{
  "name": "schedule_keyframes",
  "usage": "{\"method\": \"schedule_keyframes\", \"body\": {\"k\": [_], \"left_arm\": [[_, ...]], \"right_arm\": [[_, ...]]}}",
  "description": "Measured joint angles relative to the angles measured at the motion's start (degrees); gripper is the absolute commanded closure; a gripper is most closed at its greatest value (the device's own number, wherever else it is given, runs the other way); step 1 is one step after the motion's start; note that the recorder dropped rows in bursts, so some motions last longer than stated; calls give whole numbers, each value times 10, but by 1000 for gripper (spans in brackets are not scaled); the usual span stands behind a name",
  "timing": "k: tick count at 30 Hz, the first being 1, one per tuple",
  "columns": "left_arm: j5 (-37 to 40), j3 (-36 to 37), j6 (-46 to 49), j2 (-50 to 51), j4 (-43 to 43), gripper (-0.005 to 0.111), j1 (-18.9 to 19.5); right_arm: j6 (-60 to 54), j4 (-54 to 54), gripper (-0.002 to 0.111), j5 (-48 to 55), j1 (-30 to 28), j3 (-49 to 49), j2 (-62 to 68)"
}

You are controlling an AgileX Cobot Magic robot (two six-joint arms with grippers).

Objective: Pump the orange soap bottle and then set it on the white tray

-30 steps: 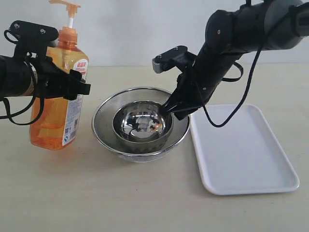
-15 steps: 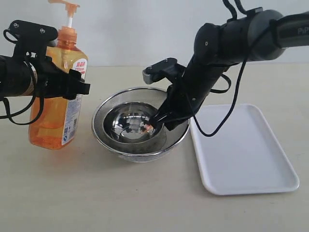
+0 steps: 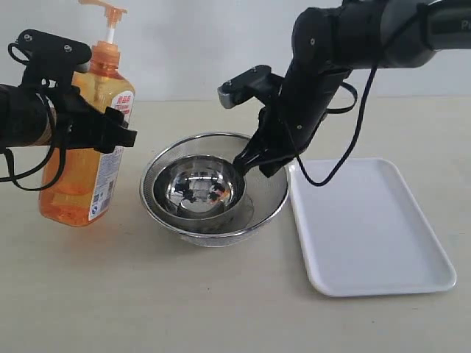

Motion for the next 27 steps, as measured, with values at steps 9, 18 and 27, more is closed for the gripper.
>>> {"method": "schedule_keyframes", "body": {"k": [9,18,27], "left_arm": [[18,0,-21,0,0,102,0],[-28,1,-36,-36,0,102,0],[-30,33,-46,-40,1,102,0]], "right_arm": [[4,-18,109,-37,0,-3,-77],[-45,1,109,-81,0,-3,-111],[-136,95,109,-142,0,-3,-116]]}}
